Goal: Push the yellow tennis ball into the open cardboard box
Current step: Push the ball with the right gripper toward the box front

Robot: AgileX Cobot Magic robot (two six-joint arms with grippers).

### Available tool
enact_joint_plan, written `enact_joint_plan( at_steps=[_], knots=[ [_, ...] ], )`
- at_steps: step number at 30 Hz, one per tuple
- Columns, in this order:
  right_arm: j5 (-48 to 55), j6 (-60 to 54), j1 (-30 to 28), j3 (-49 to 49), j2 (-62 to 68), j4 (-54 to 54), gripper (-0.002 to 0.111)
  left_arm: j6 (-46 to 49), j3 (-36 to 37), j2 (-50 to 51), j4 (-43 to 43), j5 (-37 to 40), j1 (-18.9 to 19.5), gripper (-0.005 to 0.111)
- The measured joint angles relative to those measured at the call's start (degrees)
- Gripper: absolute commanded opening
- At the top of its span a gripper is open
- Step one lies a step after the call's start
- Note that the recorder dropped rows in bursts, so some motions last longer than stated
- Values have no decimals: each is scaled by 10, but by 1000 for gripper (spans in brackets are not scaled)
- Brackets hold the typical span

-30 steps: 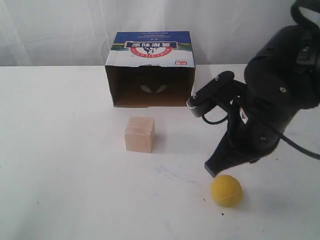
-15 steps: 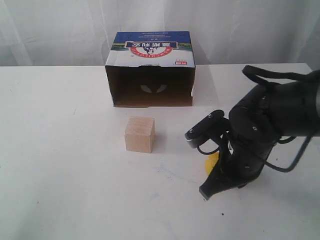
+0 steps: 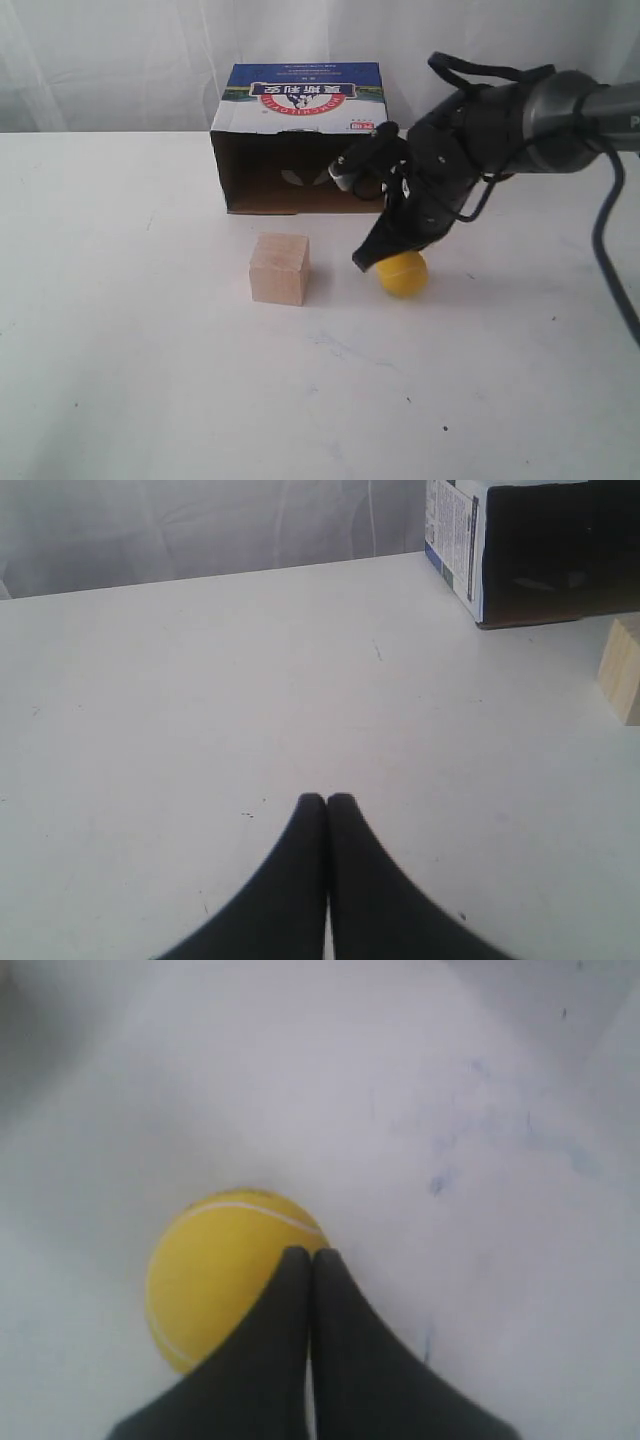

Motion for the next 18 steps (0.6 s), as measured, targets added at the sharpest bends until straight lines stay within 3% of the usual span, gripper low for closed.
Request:
enact_joint_plan(
  at_steps=[9,18],
  knots=[
    [41,0,0,-154,-41,-15,0,0,0,0,0,0,0,0],
    [117,11,10,-79,-82,30,0,0,0,0,0,0,0,0]
  ],
)
